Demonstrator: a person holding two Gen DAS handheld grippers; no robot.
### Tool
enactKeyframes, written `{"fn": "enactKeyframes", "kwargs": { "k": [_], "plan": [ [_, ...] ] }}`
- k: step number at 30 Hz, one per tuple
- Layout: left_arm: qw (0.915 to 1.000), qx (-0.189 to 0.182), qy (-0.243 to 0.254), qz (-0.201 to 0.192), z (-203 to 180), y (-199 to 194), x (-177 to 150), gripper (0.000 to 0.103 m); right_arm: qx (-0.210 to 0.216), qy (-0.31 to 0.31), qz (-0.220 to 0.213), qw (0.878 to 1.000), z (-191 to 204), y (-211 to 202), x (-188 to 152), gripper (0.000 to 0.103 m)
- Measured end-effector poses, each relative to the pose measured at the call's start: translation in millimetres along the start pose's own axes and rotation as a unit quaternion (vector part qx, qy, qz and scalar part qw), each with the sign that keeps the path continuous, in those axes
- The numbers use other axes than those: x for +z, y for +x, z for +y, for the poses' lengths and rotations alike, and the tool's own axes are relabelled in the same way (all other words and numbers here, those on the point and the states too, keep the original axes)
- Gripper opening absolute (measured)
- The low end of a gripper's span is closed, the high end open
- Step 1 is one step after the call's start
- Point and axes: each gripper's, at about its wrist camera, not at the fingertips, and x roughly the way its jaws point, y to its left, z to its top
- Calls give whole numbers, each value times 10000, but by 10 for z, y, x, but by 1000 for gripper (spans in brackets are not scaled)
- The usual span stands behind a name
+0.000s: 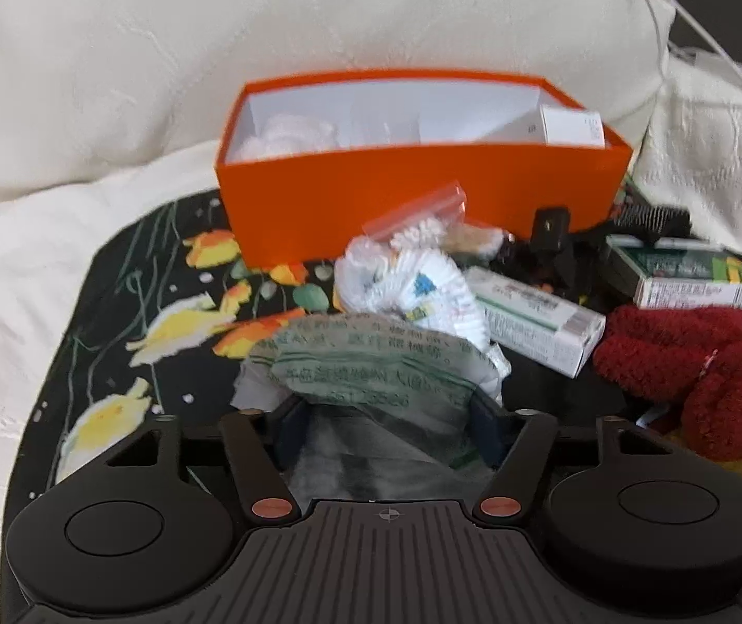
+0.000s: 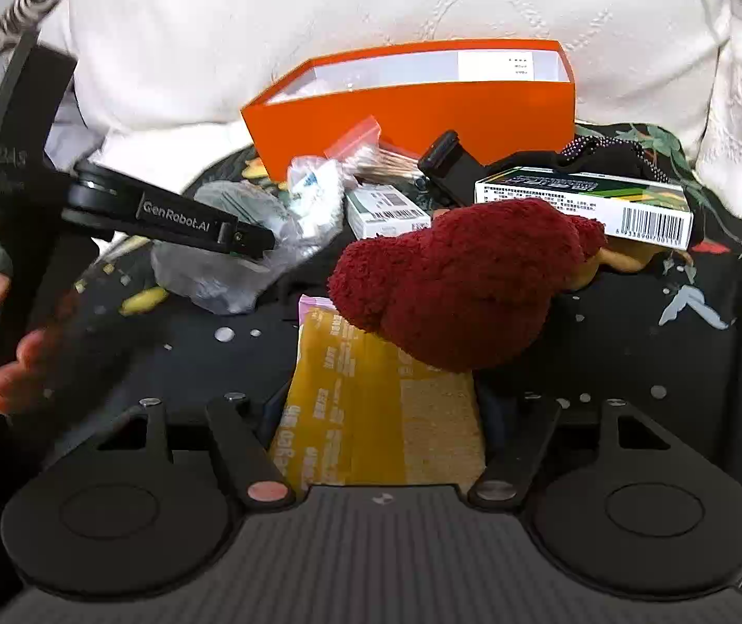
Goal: Organize objects
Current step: 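Grasp the green-printed plastic bag with the left tool while the right tool grasps the yellow packet, then lift the plastic bag with the left tool while the right tool lifts the yellow packet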
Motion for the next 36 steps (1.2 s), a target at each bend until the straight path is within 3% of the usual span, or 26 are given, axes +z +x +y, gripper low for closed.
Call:
{"fn": "enactKeyframes", "kwargs": {
  "k": [4, 11, 16, 24, 30, 36],
  "plan": [
    [9997, -3, -140, -185, 52, -74, 20, 103, 457, 307, -176, 9983, -74, -107, 12, 72],
    [9994, -26, -24, -338, 27, -183, 10, 103, 835, 187, -599, 9945, -14, -273, 10, 71],
    [9986, -28, 3, -519, 56, -281, 12, 103, 488, -282, -490, 9972, 121, -219, -41, 71],
    [9952, 20, -132, -970, 94, -413, 39, 103, 761, -173, -1055, 9914, 73, -377, -7, 71],
    [9947, 70, -166, -1008, 109, -425, 35, 103, 73, 223, -1379, 9902, -51, -400, 31, 71],
    [9929, 102, -237, -1162, 134, -473, 34, 103, 567, 676, -1505, 9847, -199, -470, 56, 71]
  ]
}}
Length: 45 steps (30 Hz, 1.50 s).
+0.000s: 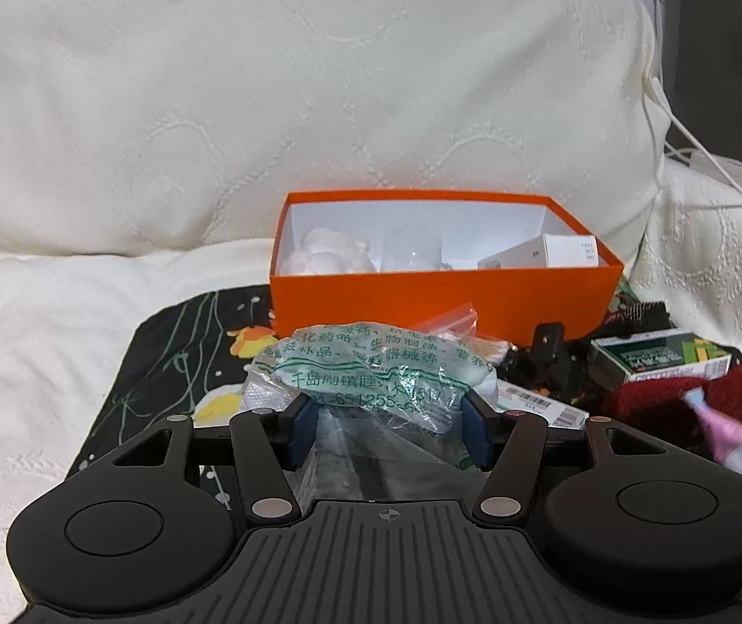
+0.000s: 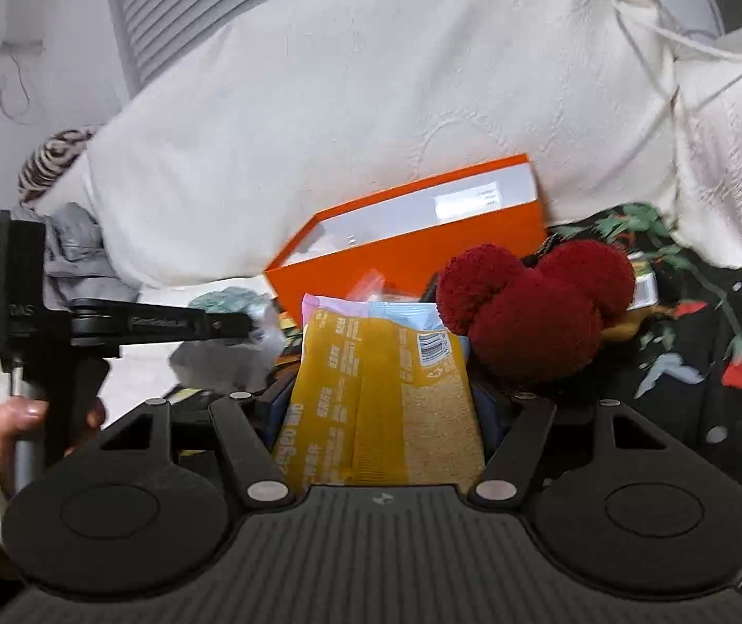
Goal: Organize objects
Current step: 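Lift the plastic bag with the left tool while the right tool lifts the yellow packet, then carry bag and packet over the orange box and open both tools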
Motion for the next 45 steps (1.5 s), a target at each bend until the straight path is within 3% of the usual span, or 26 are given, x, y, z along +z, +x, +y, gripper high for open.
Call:
{"fn": "enactKeyframes", "kwargs": {
  "k": [8, 21, 27, 34, 40, 45],
  "plan": [
    [9996, 4, -170, -218, 54, -57, 29, 103, 686, -557, -75, 9961, 235, -52, -47, 71],
    [9994, 50, -149, -317, 36, -86, 32, 103, 549, -458, 31, 9974, 214, 30, -70, 71],
    [9988, 78, 19, -485, 2, -117, 71, 103, 652, -15, -68, 9978, 114, -8, 68, 71],
    [9983, -75, -14, -572, 94, -131, 235, 103, 911, 387, -90, 9950, 101, 58, 551, 71],
    [9976, -198, 113, -654, 208, 32, 685, 103, 497, 404, -19, 9979, 50, 466, 1242, 71],
    [9976, -286, 252, -585, 162, 492, 1236, 103, 46, 679, 151, 9976, -137, 1084, 1695, 71]
  ]
}}
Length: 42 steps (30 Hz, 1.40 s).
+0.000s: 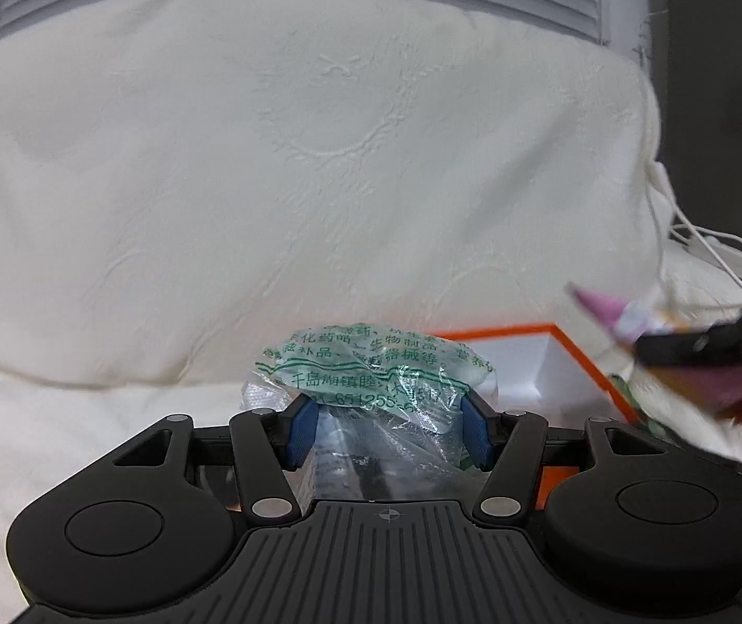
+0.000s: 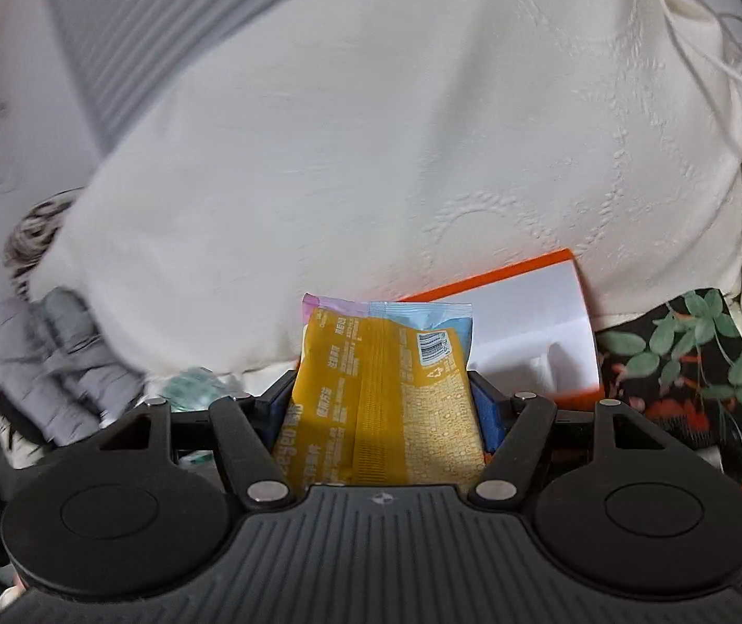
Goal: Organize objects
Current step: 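Carry bag and packet over the orange box and open both tools, then grasp the white pleated paper item with the left tool while the right tool grasps a green-white medicine box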
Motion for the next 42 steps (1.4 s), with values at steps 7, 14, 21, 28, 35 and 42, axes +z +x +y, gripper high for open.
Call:
{"fn": "enactKeyframes", "kwargs": {
  "k": [7, 14, 21, 28, 35, 42],
  "plan": [
    [9993, 99, -21, 353, -6, 983, 350, 103, -596, -46, 283, 9978, -56, 908, 281, 71],
    [9938, 167, -290, 1064, -27, 1717, 178, 103, -1052, -538, 501, 9917, -109, 1535, 281, 83],
    [9934, 179, -723, 872, 101, 1378, 226, 103, -987, -551, 495, 9924, -149, 1373, 249, 92],
    [9899, 199, -1121, 849, 158, 531, -13, 103, -596, -399, 286, 9970, -28, 651, 205, 99],
    [9810, 169, -1079, 1602, -172, 265, -845, 103, -182, -244, 60, 9995, -71, -200, -581, 99],
    [9737, 170, -788, 2132, -464, 645, -1146, 103, -200, -132, -93, 9997, -138, -467, -1184, 99]
  ]
}}
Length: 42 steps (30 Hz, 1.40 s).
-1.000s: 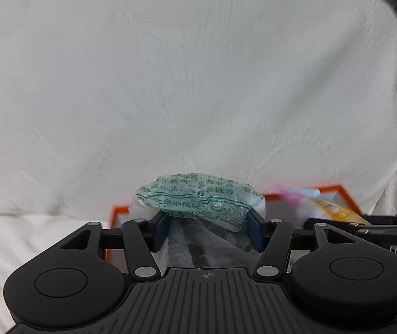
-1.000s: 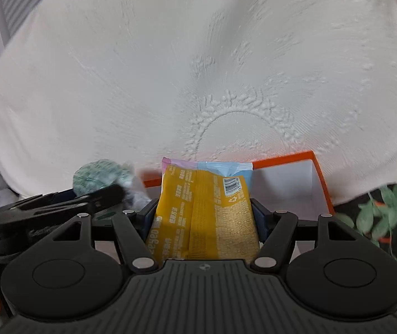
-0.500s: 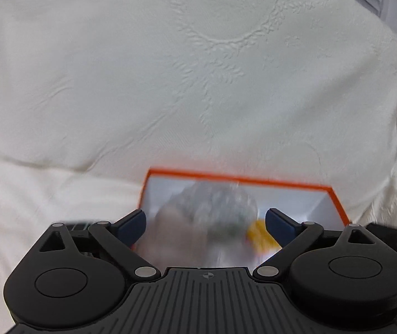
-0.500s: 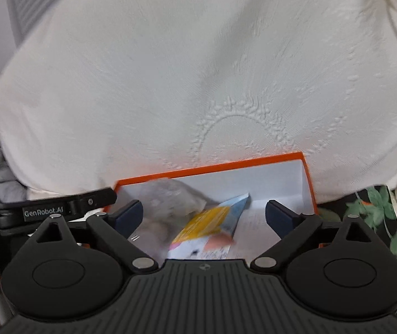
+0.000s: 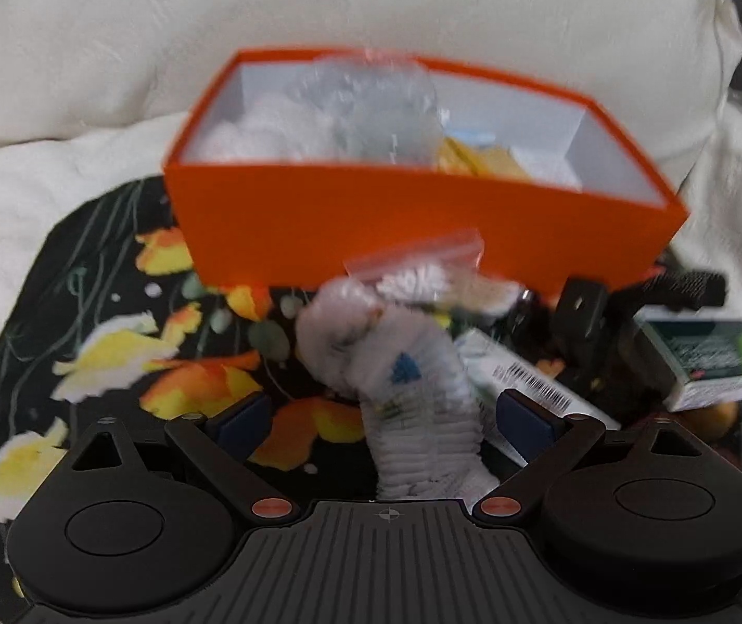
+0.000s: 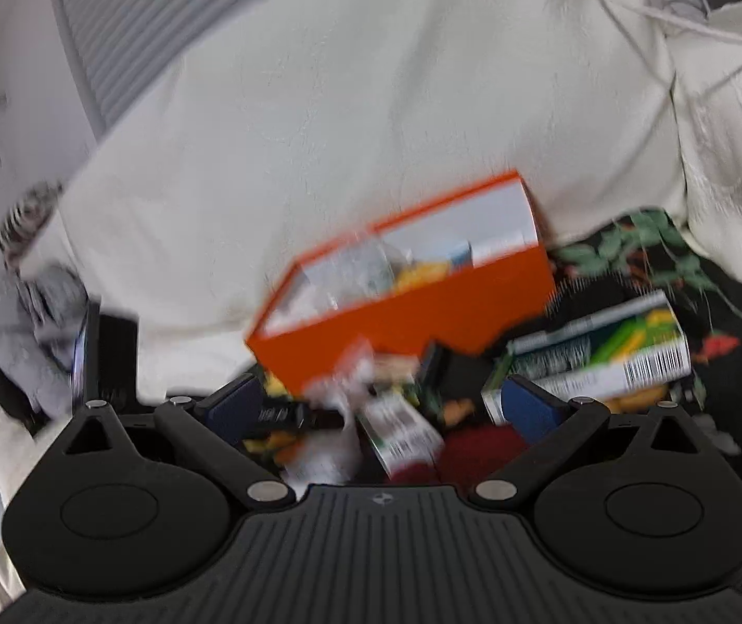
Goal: Organize objects
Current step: 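Grasp the white pleated paper item with the left tool while the right tool grasps a green-white medicine box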
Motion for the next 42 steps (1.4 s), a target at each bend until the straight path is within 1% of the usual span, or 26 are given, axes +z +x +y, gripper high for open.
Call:
{"fn": "enactKeyframes", "kwargs": {
  "k": [1, 3, 4, 5, 7, 10, 12, 13, 16, 18, 19, 20, 21, 23, 26, 27, 30, 31, 34, 37, 39, 40, 41, 42],
  "plan": [
    [10000, 19, 17, 16, -4, 46, -19, 103, -23, -45, 60, 10000, -5, 37, -3, 99],
    [9994, 231, 219, -149, -37, 22, -71, 103, -25, -105, 102, 9999, -34, 76, -15, 99],
    [9990, 263, 308, -174, -34, -4, -75, 96, -37, -101, 152, 9998, -50, 40, -21, 98],
    [9991, 219, 316, -158, -8, -27, -66, 96, -29, -113, 199, 9997, -60, 47, -19, 98],
    [9997, 74, 138, -200, 81, -132, -80, 95, -10, -163, 262, 9995, -60, 77, -5, 97],
    [9997, 119, 96, -195, 169, -335, -134, 95, 35, -451, 407, 9981, 9, 132, 43, 92],
    [9996, 139, 48, -254, 241, -482, -198, 96, -10, -773, 564, 9954, 99, 234, 76, 88],
    [9995, 146, 6, -265, 284, -556, -237, 96, -22, -964, 688, 9930, 155, 295, 86, 88],
    [9996, 196, -84, -161, 410, -675, -327, 96, -41, -1549, 1391, 9781, 306, 581, 87, 86],
    [9997, 216, -101, -74, 481, -671, -368, 98, -284, -1991, 1713, 9645, 377, 797, 69, 85],
    [9996, 251, -97, -41, 499, -647, -372, 99, -419, -2151, 1902, 9570, 392, 905, 60, 82],
    [9996, 276, -94, 6, 520, -614, -372, 99, -520, -2245, 2072, 9508, 400, 1010, 63, 82],
    [9996, 266, -88, 81, 536, -565, -363, 100, -551, -2304, 2224, 9458, 393, 1105, 55, 82],
    [9995, 225, -89, 218, 549, -471, -353, 99, -653, -2378, 2520, 9358, 381, 1292, 52, 82],
    [9992, 358, 89, 158, 508, -432, -337, 99, -764, -2287, 2803, 9291, 324, 1525, 40, 82],
    [9990, 406, 143, 152, 497, -420, -338, 103, -796, -2239, 2865, 9281, 314, 1590, 36, 80],
    [9987, 452, 202, 148, 478, -403, -341, 103, -853, -2112, 2903, 9294, 332, 1681, 28, 62],
    [9985, 471, 227, 142, 473, -401, -344, 103, -859, -2123, 2875, 9300, 355, 1683, 17, 59],
    [9981, 516, 299, 124, 451, -406, -356, 102, -803, -2337, 2667, 9316, 474, 1603, -31, 55],
    [9977, 569, 344, 95, 435, -422, -368, 98, -564, -2112, 2386, 9462, 516, 1404, 51, 54],
    [9975, 602, 364, 79, 435, -423, -373, 99, -384, -1907, 2123, 9576, 525, 1194, 151, 53],
    [9974, 615, 366, 71, 433, -426, -377, 99, -290, -1781, 2007, 9629, 518, 1081, 201, 41],
    [9973, 633, 376, 60, 429, -430, -381, 99, -182, -1638, 1907, 9677, 505, 973, 246, 34],
    [9970, 661, 392, 46, 423, -438, -387, 99, -90, -1505, 1850, 9711, 492, 875, 275, 32]
  ]
}}
